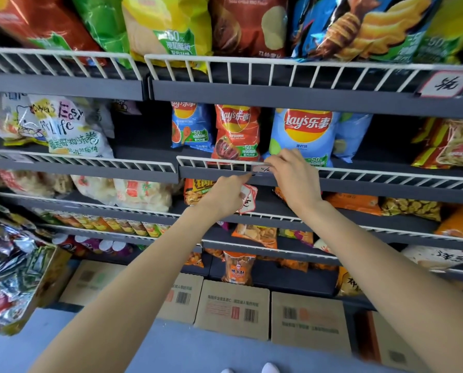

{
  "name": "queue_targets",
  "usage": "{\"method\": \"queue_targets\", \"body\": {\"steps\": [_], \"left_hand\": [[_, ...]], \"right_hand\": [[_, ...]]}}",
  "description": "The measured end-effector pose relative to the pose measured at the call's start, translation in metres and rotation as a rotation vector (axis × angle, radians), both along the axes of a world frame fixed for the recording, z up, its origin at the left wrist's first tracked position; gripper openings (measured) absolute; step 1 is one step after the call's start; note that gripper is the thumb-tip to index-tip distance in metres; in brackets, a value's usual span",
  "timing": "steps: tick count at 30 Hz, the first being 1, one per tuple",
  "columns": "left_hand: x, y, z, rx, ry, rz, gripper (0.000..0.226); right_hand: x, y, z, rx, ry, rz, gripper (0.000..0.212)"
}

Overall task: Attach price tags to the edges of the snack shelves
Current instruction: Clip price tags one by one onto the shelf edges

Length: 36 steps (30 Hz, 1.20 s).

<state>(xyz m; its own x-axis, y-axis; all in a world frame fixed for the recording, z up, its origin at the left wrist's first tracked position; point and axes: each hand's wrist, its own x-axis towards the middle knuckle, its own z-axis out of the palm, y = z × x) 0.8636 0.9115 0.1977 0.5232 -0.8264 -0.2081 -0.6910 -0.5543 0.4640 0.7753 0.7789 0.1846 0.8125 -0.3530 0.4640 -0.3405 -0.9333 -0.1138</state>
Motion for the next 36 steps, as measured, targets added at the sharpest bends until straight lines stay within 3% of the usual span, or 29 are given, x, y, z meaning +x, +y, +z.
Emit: {"method": "queue_targets", "body": {"steps": [24, 32, 36], "left_hand": [[0.005, 0.002, 0.004, 0.005, 0.002, -0.037, 0.058], [0.01, -0.002, 0.006, -0.004, 0.037, -0.005, 0.056], [0.011, -0.003, 0.009, 0.012, 0.027, -0.023, 0.055]], "right_hand": [[-0.008, 0.009, -0.001, -0.15, 0.153, -0.089, 0.049], [-0.009, 0.009, -0.002, -0.164, 0.179, -0.082, 0.038], [-0.013, 0.011, -0.005, -0.179, 0.19, -0.081, 0.045]]}}
